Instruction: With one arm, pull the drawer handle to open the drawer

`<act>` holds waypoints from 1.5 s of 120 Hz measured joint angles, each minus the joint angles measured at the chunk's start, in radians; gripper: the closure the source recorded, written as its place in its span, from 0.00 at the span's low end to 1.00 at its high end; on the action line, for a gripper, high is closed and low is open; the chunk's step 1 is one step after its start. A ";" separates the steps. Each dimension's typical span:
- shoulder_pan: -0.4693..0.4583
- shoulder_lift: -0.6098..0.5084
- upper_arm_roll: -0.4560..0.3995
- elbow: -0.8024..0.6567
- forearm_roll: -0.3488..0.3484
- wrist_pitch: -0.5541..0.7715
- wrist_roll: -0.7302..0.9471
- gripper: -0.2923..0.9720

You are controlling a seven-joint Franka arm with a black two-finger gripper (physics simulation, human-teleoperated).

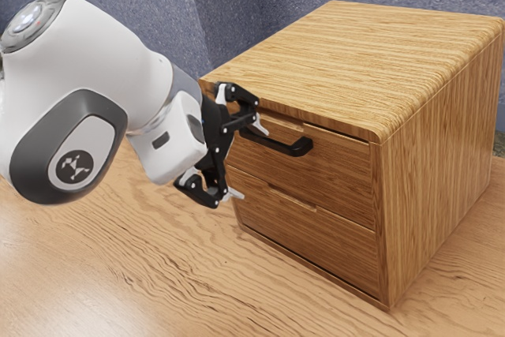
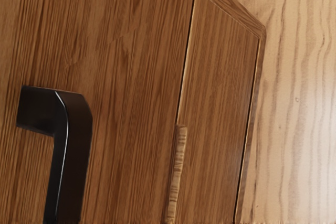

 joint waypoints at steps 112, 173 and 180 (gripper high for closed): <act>0.008 0.049 0.003 -0.005 0.002 0.007 0.026 0.23; 0.008 0.004 0.004 -0.019 0.003 0.007 0.006 0.49; 0.008 -0.006 0.004 -0.024 0.004 0.006 0.001 0.53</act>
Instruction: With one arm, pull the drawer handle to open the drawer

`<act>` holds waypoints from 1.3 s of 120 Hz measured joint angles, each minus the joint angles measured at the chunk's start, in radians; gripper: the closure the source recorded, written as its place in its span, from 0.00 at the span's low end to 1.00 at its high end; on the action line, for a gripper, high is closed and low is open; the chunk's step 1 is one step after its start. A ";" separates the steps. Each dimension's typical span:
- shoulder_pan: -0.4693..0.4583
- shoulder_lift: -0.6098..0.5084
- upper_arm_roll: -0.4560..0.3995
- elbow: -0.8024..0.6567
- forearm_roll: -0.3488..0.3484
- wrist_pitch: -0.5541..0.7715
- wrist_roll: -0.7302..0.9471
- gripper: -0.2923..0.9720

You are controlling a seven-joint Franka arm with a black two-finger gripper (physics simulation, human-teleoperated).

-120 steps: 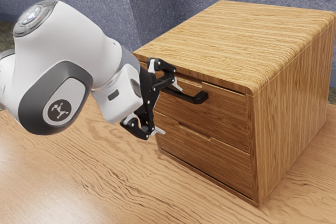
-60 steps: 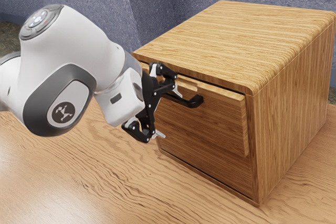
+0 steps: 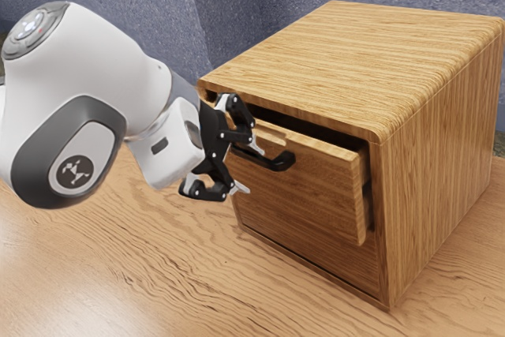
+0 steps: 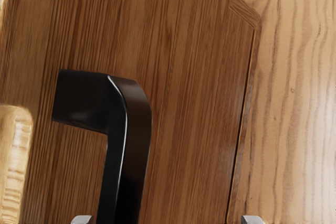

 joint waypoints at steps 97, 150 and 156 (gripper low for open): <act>0.001 -0.162 0.003 -0.125 0.001 -0.032 -0.045 0.65; 0.001 -0.248 0.003 -0.184 0.001 -0.061 -0.060 0.65; 0.001 -0.257 0.003 -0.188 0.001 -0.066 -0.061 0.65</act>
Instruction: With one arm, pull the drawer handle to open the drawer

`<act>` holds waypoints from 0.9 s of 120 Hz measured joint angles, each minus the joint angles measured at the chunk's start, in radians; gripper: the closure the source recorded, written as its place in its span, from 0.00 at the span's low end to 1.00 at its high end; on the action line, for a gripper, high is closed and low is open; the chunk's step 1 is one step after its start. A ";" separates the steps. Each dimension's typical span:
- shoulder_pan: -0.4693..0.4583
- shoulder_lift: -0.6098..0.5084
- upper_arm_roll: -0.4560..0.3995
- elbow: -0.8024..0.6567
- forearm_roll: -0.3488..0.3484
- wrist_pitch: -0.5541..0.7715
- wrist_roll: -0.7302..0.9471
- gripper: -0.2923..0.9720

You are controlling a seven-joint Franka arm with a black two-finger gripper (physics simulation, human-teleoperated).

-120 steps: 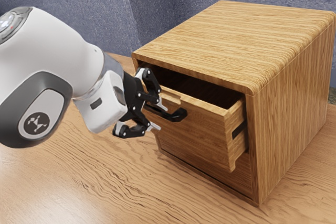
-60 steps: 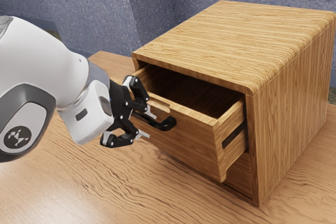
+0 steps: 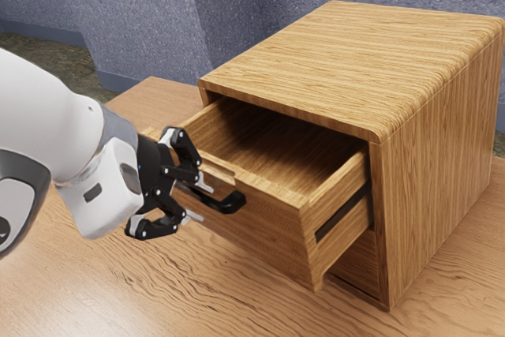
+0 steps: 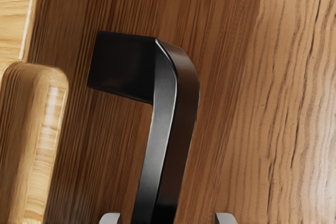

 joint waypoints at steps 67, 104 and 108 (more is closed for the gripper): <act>-0.001 -0.091 -0.005 -0.050 -0.003 -0.046 -0.015 0.65; -0.001 -0.134 -0.016 -0.064 -0.008 -0.073 -0.024 0.66; -0.001 -0.138 -0.016 -0.065 -0.008 -0.076 -0.026 0.66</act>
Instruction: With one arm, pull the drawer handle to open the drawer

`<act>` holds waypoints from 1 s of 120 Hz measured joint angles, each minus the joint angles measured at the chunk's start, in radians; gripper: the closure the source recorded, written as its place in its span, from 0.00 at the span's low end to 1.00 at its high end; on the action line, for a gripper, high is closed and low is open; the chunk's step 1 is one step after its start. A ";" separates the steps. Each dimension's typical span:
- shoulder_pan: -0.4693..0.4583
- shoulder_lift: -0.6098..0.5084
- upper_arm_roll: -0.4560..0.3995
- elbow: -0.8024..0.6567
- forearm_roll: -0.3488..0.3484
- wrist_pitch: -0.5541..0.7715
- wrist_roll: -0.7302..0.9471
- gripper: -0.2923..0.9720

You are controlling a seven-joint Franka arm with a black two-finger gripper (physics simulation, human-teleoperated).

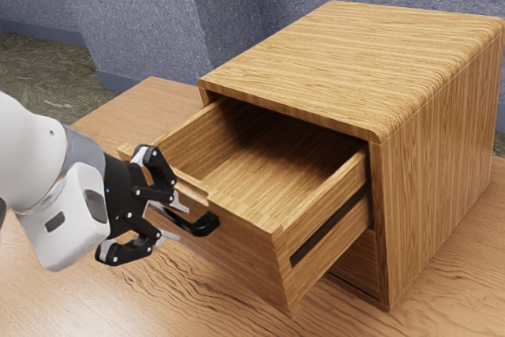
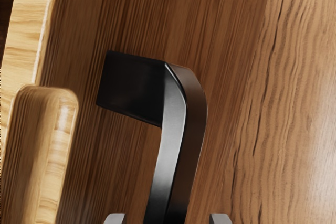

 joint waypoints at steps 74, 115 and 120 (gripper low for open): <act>0.000 -0.066 -0.019 -0.016 -0.001 -0.040 -0.027 0.67; 0.000 -0.112 -0.003 -0.003 -0.001 -0.055 -0.035 0.65; 0.000 -0.118 -0.005 0.004 -0.001 -0.062 -0.037 0.59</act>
